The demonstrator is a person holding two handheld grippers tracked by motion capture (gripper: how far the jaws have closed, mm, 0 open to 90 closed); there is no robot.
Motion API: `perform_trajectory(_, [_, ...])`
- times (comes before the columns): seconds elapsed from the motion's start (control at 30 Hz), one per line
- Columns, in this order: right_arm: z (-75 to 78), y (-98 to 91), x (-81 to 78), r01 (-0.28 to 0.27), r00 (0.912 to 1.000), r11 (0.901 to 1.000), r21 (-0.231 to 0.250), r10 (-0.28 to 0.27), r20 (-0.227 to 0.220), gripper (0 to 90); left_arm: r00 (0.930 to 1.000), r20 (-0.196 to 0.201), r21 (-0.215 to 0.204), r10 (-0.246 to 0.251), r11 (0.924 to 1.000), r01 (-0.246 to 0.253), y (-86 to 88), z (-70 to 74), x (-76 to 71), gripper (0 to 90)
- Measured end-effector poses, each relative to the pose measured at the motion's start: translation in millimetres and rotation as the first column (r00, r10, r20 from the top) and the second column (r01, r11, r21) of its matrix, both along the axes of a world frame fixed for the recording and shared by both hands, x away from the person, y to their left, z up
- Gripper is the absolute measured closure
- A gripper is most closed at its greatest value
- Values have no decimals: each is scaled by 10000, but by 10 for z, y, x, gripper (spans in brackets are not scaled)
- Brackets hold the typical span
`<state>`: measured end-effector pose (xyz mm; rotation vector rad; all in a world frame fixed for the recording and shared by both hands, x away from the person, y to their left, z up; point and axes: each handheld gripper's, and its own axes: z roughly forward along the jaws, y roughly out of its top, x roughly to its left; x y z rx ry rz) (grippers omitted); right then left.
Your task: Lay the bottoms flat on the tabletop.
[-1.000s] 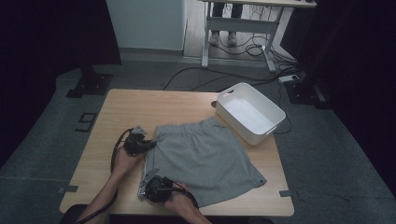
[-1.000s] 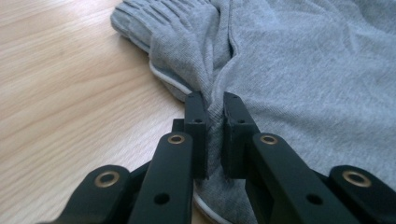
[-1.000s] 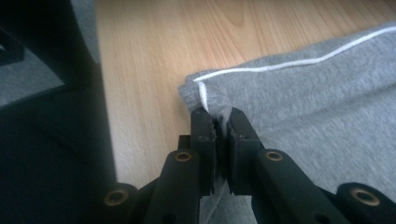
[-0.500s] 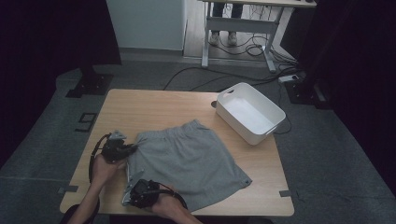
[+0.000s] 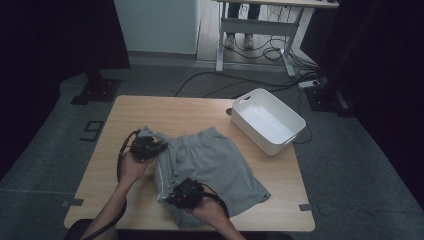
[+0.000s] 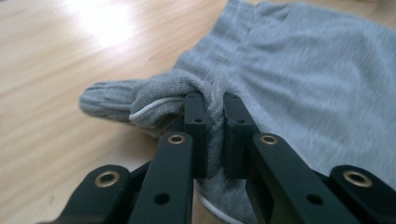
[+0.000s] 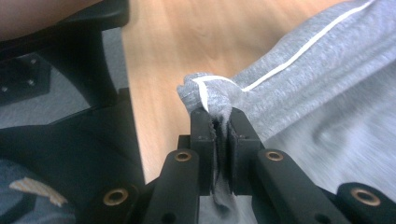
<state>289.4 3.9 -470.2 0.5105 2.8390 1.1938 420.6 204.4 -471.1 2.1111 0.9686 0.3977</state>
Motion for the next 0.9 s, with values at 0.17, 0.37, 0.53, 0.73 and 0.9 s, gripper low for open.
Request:
perform_trajectory(0.17, [68, -327, 23, 619, 9980, 9980, 130, -621, 110, 829, 9994, 232, 102, -262, 9996, 259, -309, 53, 89, 816])
perform_trajectory(0.37, [132, -702, 35, 1360, 9905, 9898, 416, -1367, 130, 829, 9971, 480, 215, -592, 9981, 582, -648, 110, 175, 816])
perform_trajectory(0.53, [212, -1017, 31, 1924, 9806, 9792, 638, -1943, 244, 829, 9943, 716, 271, -788, 9967, 771, -902, 192, 240, 816])
perform_trajectory(0.73, [312, -1340, -1, 2464, 9673, 9657, 821, -2502, 403, 829, 9878, 953, 440, -1235, 9918, 1197, -1223, 297, 289, 814])
perform_trajectory(0.9, [362, -1645, -23, 3096, 9484, 9464, 916, -3143, 420, 828, 9820, 1117, 506, -1522, 9878, 1473, -1472, 318, 327, 813])
